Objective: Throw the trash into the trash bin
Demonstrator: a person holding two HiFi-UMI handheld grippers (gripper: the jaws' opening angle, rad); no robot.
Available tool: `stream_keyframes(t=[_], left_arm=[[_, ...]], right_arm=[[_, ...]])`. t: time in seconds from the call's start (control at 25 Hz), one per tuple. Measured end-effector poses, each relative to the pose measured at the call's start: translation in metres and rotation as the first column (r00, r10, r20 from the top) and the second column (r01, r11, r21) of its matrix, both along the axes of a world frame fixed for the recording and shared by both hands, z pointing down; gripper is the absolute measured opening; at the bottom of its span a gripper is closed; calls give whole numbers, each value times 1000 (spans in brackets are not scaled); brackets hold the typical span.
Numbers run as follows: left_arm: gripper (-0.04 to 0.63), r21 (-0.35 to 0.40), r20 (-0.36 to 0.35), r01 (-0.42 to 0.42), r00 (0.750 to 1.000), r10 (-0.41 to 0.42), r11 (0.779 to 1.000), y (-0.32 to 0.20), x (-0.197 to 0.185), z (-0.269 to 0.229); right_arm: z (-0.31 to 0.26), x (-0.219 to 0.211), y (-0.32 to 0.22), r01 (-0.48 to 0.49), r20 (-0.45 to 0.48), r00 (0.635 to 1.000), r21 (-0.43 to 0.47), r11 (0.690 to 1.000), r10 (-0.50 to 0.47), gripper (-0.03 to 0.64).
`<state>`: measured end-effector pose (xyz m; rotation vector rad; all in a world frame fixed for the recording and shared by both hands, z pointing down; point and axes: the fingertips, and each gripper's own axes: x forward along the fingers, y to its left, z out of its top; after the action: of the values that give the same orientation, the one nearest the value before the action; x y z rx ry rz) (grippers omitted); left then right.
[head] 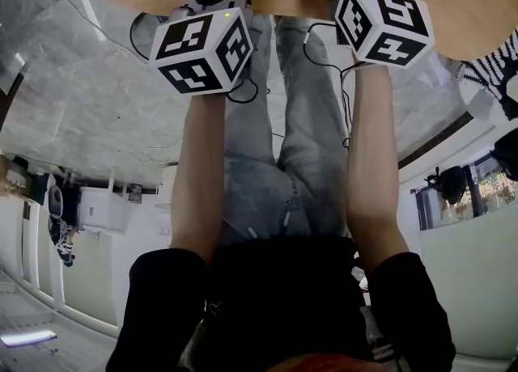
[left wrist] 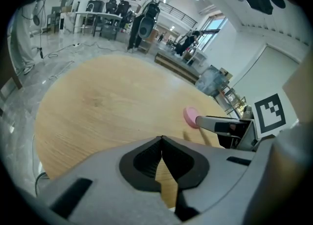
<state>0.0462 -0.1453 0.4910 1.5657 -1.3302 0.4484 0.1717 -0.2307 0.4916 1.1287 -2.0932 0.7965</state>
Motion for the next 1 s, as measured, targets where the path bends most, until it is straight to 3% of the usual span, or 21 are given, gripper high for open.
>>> stream_keyframes(t=[0.24,0.48,0.76,1.0], left_arm=[[6,-4,-1,-31,1000,31,1000,-11,4,3],[6,-12,-4,-39,999,39,999,-16,-5,7],[6,-9,-9,-24,1000,24,1000,-17,-14,7],[6,-7,-6,8,1000,-8,1000,-7,-20,6]], right_arm=[[17,14,-21,13,-108,994,0,1000,-13,299],[31,7,-32,93,-176,979,-43,995,-99,324],[38,-5,-36,154,-199,966,-70,986,-165,325],[35,-4,-30,154,-188,969,-46,987,-160,324]])
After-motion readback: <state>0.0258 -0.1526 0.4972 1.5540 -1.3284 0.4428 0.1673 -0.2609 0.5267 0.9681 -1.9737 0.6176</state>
